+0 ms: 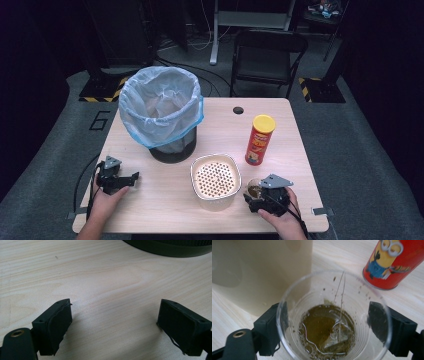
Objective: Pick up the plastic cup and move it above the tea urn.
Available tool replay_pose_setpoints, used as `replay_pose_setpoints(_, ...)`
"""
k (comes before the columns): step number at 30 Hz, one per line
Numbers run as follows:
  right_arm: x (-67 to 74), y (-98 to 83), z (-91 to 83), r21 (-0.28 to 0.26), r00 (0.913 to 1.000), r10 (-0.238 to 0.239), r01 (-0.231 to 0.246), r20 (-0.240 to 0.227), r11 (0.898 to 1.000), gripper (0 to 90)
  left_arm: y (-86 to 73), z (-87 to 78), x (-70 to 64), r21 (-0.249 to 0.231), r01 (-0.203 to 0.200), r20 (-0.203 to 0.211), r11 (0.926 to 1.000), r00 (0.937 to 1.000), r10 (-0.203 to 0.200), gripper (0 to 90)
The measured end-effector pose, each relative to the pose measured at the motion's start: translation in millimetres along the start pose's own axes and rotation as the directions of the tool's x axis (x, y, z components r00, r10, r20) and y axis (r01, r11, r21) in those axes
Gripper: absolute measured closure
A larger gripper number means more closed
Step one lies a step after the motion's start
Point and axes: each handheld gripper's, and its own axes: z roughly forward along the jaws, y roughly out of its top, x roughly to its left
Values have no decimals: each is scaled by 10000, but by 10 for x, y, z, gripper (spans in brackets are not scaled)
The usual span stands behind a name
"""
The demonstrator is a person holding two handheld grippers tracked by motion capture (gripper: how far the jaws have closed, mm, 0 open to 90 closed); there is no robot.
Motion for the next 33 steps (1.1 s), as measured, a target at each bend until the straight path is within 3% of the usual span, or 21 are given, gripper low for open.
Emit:
replay_pose_setpoints(8, -38, -62, 47, -259, 9982, 502, -511, -324, 9984, 259, 0, 0, 1, 5, -5, 1, 10000, 10000, 5, 121)
replay_pose_setpoints(18, -60, -78, 25, -355, 9987, -11, -8, -514, 9994, 270, 0, 0, 0, -1, 2, 2, 10000, 10000, -2, 121)
replay_pose_setpoints(26, -91, -74, 13, -558, 9965, -684, 657, -474, 9963, 297, 0, 0, 1, 5, -6, 2, 10000, 10000, 6, 121)
replay_pose_setpoints(33, -176, -24, -13, -561, 9901, -657, 591, -1244, 9967, 318, 0, 0, 1, 5, -7, 6, 10000, 10000, 7, 121)
